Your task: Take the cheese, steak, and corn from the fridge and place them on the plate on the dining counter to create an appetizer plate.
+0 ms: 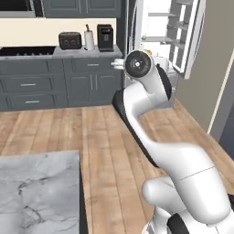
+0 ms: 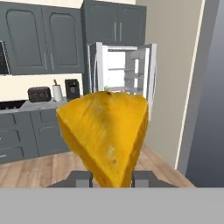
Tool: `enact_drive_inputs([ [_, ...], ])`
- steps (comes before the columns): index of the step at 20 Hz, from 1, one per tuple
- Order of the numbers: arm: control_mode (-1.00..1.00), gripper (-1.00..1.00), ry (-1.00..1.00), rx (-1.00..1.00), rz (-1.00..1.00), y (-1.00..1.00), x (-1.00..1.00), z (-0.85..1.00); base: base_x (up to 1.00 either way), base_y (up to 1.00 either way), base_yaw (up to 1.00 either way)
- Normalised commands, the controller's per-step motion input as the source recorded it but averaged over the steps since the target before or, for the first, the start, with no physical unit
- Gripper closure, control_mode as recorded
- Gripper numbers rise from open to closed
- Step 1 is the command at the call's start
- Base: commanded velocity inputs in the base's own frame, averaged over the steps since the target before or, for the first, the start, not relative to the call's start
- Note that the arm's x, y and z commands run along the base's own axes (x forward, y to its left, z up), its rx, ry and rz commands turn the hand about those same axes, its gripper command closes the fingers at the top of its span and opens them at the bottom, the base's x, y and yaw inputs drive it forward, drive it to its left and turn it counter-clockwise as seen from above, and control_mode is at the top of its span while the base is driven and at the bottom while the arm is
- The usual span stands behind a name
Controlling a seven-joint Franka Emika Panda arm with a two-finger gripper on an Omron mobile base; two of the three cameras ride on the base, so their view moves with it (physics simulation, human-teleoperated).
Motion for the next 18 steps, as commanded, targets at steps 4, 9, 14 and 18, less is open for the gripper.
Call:
enact_drive_inputs([
  [4,1.0,1.0,0.0,0.0,0.0,0.0,0.0,0.0,-1.0,0.0,0.0],
  [9,1.0,1.0,0.0,0.0,0.0,0.0,0.0,0.0,-1.0,0.0,0.0],
  [14,1.0,1.0,0.0,0.0,0.0,0.0,0.0,0.0,-1.0,0.0,0.0],
  [18,1.0,1.0,0.0,0.0,0.0,0.0,0.0,0.0,-1.0,0.05,0.0],
])
